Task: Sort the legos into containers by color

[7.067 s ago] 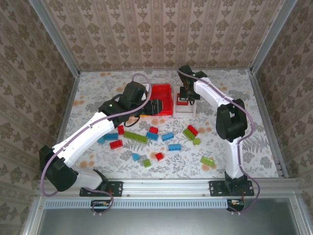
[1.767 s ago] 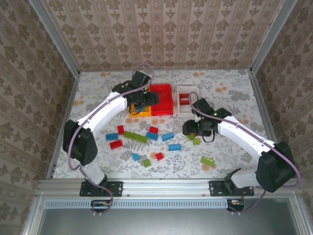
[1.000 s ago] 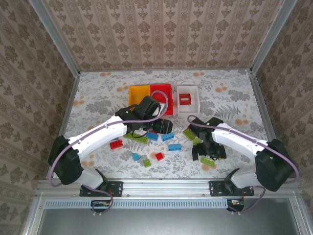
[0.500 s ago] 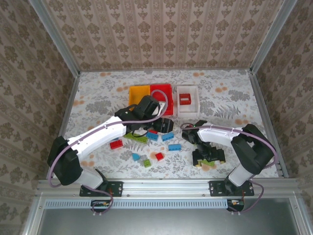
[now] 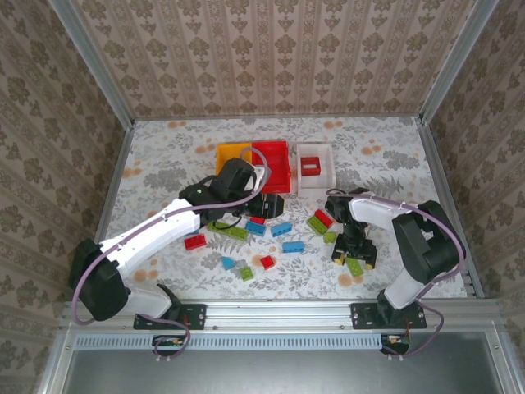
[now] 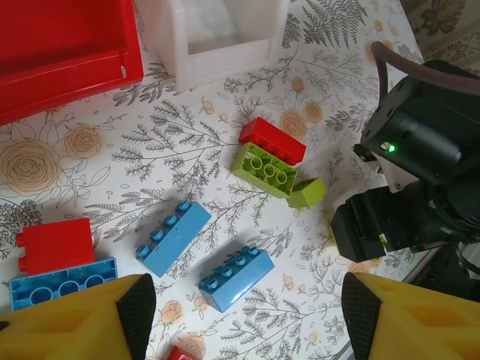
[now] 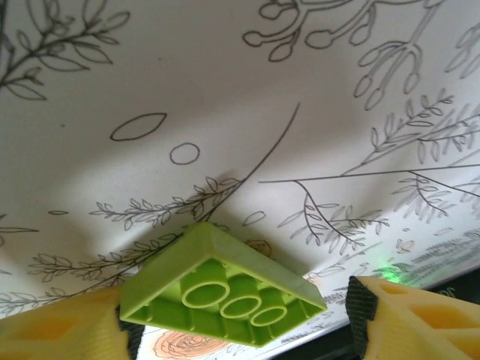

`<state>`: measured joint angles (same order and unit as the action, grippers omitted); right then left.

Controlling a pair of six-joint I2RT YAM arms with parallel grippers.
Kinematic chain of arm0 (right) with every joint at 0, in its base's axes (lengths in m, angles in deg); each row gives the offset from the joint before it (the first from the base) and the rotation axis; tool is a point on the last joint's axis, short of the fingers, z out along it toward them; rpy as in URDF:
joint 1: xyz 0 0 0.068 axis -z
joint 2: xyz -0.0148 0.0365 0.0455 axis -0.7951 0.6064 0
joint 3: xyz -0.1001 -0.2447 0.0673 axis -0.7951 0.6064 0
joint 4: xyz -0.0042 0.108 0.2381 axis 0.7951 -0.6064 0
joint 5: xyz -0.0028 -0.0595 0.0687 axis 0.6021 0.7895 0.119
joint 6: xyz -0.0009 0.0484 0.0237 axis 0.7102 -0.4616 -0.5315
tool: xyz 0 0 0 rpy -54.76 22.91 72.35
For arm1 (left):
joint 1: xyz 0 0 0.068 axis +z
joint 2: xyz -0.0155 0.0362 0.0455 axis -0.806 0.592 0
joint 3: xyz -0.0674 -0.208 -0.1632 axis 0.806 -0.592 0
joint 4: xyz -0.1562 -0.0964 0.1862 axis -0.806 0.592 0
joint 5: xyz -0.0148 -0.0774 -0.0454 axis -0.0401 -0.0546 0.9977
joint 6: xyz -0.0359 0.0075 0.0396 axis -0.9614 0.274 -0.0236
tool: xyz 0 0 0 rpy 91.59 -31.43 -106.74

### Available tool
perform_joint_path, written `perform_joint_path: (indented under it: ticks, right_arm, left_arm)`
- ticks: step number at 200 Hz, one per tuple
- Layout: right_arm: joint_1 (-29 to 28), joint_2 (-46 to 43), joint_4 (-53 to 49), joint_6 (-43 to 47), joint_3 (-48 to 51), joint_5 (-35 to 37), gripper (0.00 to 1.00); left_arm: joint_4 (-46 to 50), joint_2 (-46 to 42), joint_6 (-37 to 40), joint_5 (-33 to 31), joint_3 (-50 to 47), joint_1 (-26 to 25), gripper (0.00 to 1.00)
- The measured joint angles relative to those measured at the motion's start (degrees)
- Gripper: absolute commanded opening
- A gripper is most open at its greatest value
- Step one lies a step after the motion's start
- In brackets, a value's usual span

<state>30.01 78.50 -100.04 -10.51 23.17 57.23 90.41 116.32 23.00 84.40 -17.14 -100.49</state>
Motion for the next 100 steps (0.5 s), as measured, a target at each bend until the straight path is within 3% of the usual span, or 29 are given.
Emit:
perform_joint_path:
  ticks: [100]
  right_arm:
    - [1.4,-1.2,2.8,-2.9,1.4,-4.4,0.65]
  left_arm:
    - [-1.4,0.0,-1.3,0.6,-1.1,0.0,0.69]
